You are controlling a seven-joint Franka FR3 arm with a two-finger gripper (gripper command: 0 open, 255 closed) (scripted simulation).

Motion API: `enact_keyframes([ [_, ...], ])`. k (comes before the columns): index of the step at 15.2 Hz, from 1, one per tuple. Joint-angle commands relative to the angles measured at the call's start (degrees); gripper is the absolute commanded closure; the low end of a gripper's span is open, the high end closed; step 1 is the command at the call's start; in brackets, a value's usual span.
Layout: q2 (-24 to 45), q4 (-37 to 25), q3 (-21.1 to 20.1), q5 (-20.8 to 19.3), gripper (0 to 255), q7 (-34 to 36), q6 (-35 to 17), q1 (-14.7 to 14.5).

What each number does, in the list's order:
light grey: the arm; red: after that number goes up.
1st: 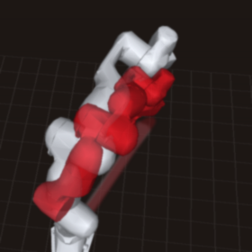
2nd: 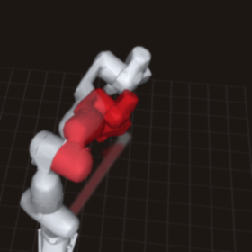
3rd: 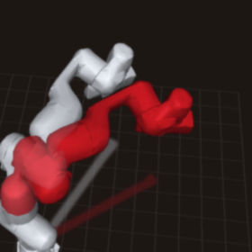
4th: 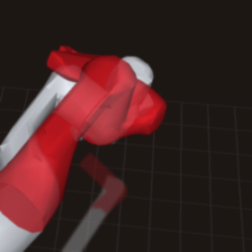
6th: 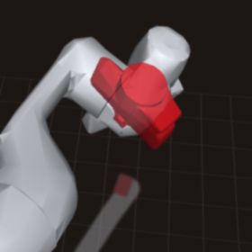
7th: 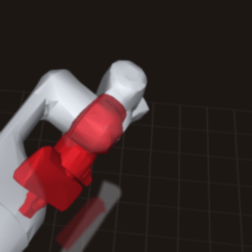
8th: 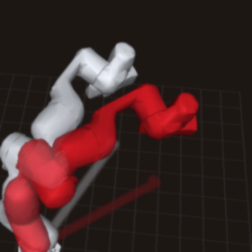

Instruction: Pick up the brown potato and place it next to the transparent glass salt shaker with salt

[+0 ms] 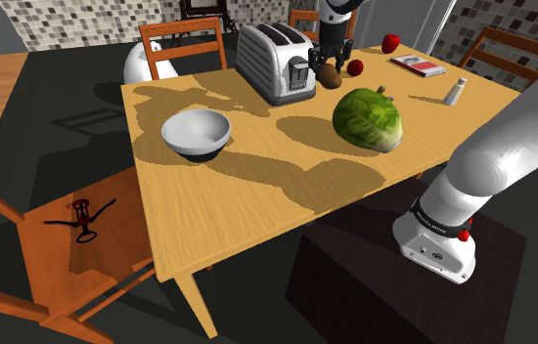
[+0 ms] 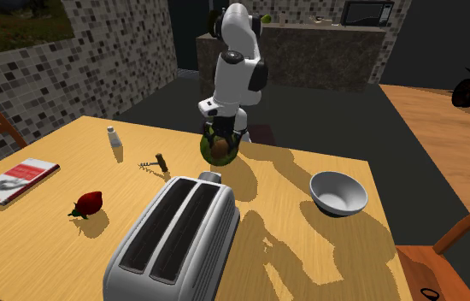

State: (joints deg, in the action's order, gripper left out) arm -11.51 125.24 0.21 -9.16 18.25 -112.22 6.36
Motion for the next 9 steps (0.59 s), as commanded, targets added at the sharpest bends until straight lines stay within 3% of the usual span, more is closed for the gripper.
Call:
enact_keyframes([
  [1, -0.2, -1.3, -0.1, 0.1, 255, -0.1, 1.6, -0.1],
  [6, -0.9, -4.5, -0.2, 0.3, 255, -0.6, 5.4, -0.1],
  [9, -2.1, -3.3, 1.5, -0.2, 255, -3.3, 5.0, 1.1],
])
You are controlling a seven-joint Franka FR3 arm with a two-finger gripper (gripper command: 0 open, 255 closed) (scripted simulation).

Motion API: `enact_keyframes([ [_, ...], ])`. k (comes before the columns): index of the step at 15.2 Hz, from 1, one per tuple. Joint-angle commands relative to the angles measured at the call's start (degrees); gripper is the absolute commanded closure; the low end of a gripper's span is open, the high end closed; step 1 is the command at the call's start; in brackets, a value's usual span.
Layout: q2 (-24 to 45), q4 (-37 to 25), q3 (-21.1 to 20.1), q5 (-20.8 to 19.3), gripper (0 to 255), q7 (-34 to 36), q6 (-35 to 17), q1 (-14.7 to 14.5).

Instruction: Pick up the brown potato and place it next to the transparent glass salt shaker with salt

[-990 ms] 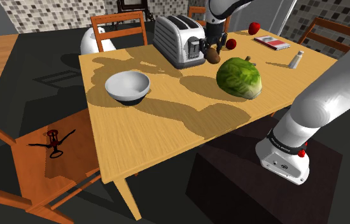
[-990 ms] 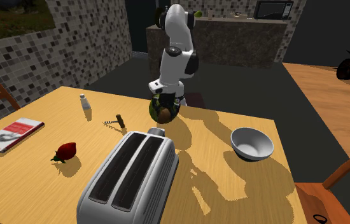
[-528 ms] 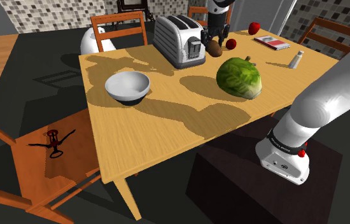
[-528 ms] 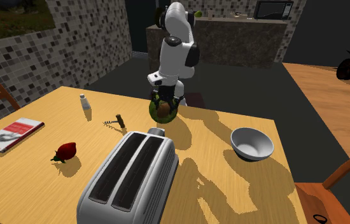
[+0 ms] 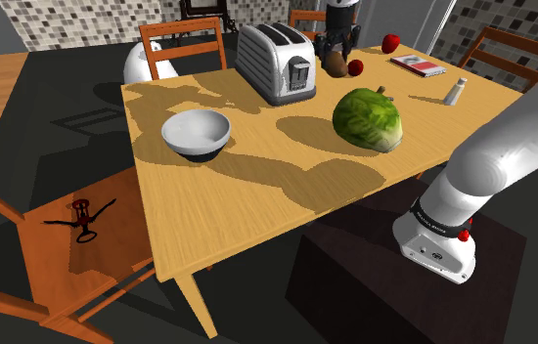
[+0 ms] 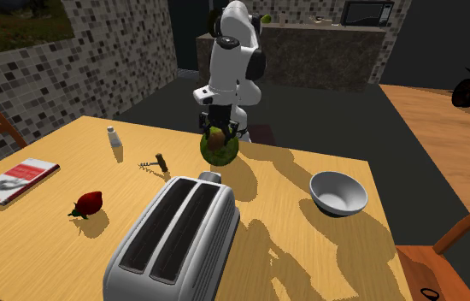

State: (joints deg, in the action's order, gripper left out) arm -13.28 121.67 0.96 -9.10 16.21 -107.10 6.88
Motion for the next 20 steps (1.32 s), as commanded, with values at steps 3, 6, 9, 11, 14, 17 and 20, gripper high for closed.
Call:
enact_keyframes([
  [3, -1.8, 1.8, 3.4, -1.1, 255, -5.2, -0.9, 2.3],
  [6, -2.6, 2.7, 6.1, -1.9, 255, -9.2, -1.6, 4.1],
  [9, -3.0, 3.1, 8.8, -2.8, 255, -13.3, -2.3, 5.9],
  [11, -2.9, 3.0, 10.7, -3.3, 255, -16.0, -2.8, 7.1],
  [14, -2.4, 2.4, 13.5, -3.9, 255, -20.2, -3.5, 8.7],
  [17, -1.2, 1.2, 16.4, -4.2, 255, -24.6, -4.2, 10.4],
  [20, 0.5, -0.5, 19.2, -4.1, 255, -29.0, -4.9, 11.9],
])
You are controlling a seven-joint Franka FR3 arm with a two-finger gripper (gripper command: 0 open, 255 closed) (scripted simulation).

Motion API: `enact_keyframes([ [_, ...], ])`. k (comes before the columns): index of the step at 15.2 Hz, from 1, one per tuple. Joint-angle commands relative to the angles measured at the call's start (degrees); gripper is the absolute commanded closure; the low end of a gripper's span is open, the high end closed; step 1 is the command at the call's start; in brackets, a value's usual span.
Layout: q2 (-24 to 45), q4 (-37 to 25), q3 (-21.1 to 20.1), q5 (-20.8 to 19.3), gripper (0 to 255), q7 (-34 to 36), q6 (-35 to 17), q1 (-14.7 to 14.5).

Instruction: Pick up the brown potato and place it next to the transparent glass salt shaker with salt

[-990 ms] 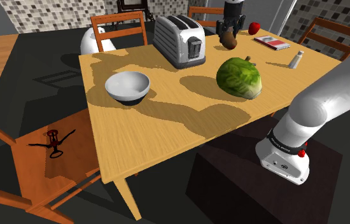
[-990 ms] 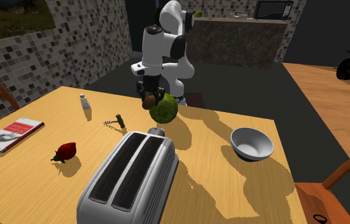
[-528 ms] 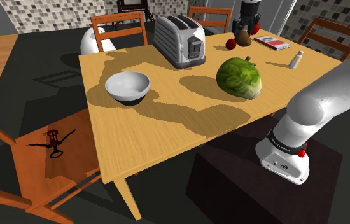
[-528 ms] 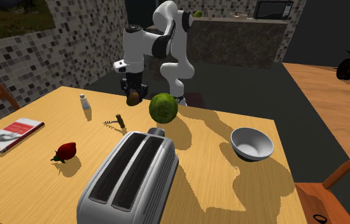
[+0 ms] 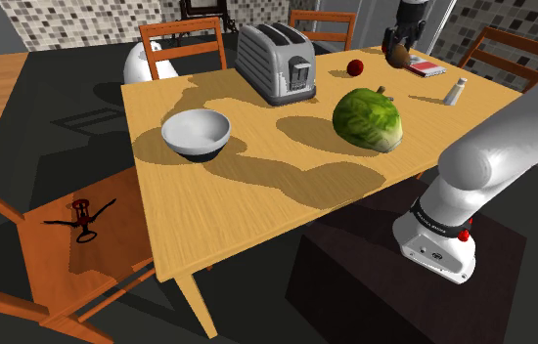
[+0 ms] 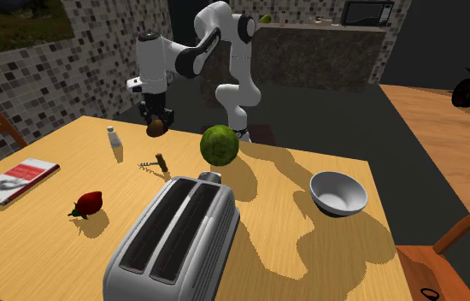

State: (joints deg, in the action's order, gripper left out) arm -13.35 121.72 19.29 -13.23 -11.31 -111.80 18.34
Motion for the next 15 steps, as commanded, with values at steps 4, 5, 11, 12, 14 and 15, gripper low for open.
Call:
enact_keyframes([
  [4, 3.7, -3.8, 4.7, 0.9, 255, -7.7, -1.1, 2.5],
  [5, 4.7, -4.8, 5.7, 1.3, 255, -9.3, -1.3, 3.0],
  [11, 11.9, -12.0, 10.9, 5.3, 255, -19.5, -1.9, 6.3],
  [12, 13.4, -13.5, 11.7, 6.2, 255, -21.2, -1.9, 6.9],
  [14, 16.5, -16.6, 13.1, 8.4, 255, -24.8, -1.8, 8.5],
  [15, 18.1, -18.3, 13.7, 9.5, 255, -26.6, -1.6, 9.3],
])
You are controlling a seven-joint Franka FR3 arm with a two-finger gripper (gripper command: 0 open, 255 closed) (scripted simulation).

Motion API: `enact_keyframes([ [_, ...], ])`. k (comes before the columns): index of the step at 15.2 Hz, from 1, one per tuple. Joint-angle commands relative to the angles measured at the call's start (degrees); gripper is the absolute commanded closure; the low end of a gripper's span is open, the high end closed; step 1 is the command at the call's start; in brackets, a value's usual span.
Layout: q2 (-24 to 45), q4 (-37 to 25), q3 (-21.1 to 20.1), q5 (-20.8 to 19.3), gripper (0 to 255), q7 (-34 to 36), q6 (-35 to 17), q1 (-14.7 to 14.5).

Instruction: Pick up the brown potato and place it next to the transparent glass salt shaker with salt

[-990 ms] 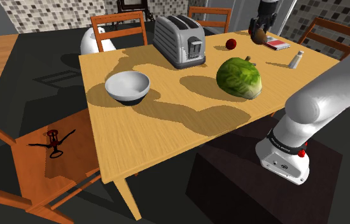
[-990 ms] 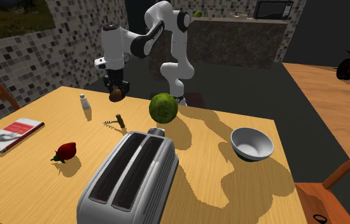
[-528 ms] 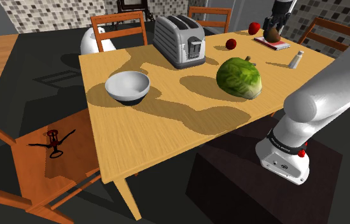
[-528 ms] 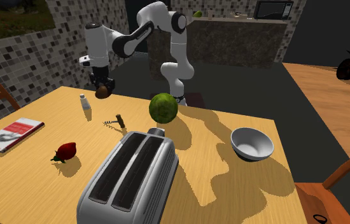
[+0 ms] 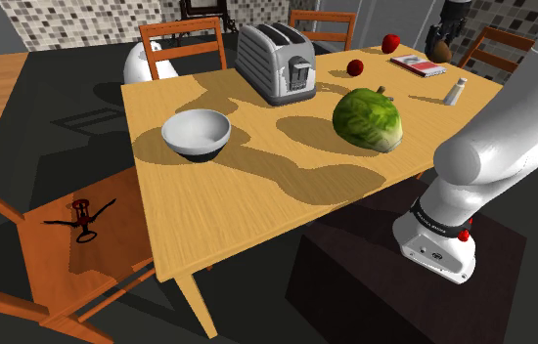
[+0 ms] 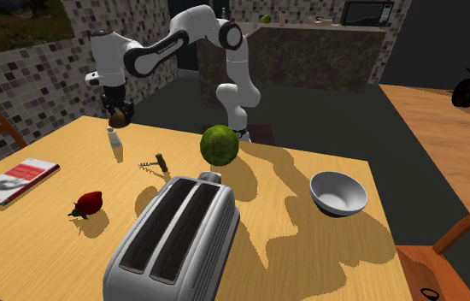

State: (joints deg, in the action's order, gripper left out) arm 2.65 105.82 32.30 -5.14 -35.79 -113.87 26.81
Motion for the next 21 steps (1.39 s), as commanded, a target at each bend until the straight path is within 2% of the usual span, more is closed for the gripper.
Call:
enact_keyframes([
  [1, 3.9, -4.3, 1.3, 2.8, 255, -4.0, 0.7, 1.8],
  [21, 8.6, 6.2, 0.7, 5.4, 255, -4.8, -13.8, 2.7],
])
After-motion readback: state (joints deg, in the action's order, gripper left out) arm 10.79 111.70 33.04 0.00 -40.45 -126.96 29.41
